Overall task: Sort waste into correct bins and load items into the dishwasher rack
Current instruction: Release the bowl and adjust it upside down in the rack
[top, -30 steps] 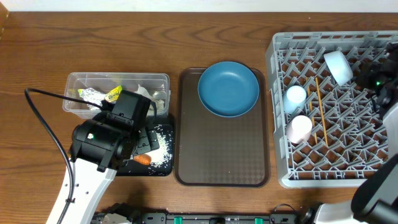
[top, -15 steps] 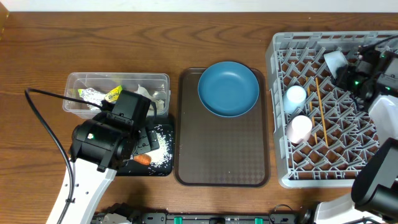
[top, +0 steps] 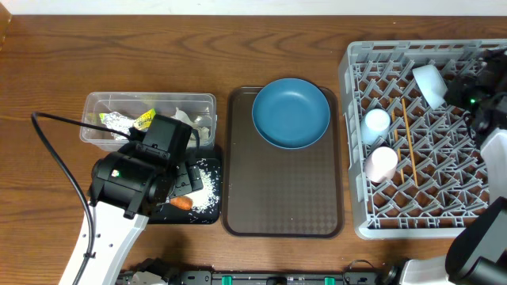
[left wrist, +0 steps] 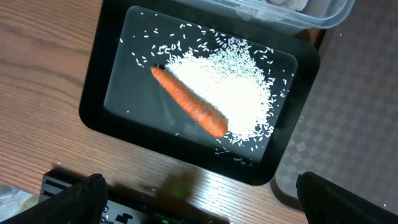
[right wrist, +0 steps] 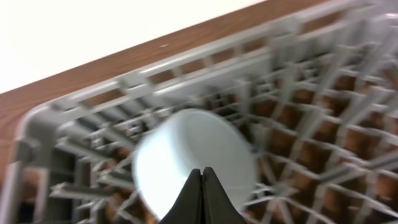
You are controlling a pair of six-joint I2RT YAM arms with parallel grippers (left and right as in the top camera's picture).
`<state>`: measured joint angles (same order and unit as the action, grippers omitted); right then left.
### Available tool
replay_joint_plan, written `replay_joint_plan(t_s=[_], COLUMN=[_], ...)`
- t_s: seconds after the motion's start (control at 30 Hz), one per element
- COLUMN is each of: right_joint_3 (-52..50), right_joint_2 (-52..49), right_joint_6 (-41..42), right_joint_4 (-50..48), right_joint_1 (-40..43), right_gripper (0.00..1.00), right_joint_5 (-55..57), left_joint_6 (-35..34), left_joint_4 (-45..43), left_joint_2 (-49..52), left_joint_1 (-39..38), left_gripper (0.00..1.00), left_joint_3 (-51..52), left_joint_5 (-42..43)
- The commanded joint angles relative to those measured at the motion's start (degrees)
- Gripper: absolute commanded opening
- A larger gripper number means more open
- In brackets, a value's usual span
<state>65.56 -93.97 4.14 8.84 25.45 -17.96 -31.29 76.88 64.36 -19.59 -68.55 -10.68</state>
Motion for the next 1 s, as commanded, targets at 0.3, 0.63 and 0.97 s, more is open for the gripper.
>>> replay_joint_plan(t_s=[0.3, 0.63, 0.97], right_joint_3=[0.5, 0.5, 0.5], right_joint_2=[-9.3, -9.2, -4.8], right_joint_6=[0.8, 3.1, 3.1], right_joint_4=[-4.3, -0.2, 1.0], right_joint_1=[1.1, 0.1, -2.4], right_gripper=[0.01, 0.01, 0.01], right_joint_5=[-2.1, -5.7, -6.5], left_joint_6=[0.2, 0.2, 0.2], left_joint_4=[0.2, 0.2, 0.2], left_joint_2=[0.0, 0.0, 0.0], left_joint_1=[0.3, 0.3, 0.3], left_gripper=[1.0, 1.0, 1.0], left_joint_3=[0.1, 0.1, 0.1], left_joint_5=[-0.3, -0.3, -0.3])
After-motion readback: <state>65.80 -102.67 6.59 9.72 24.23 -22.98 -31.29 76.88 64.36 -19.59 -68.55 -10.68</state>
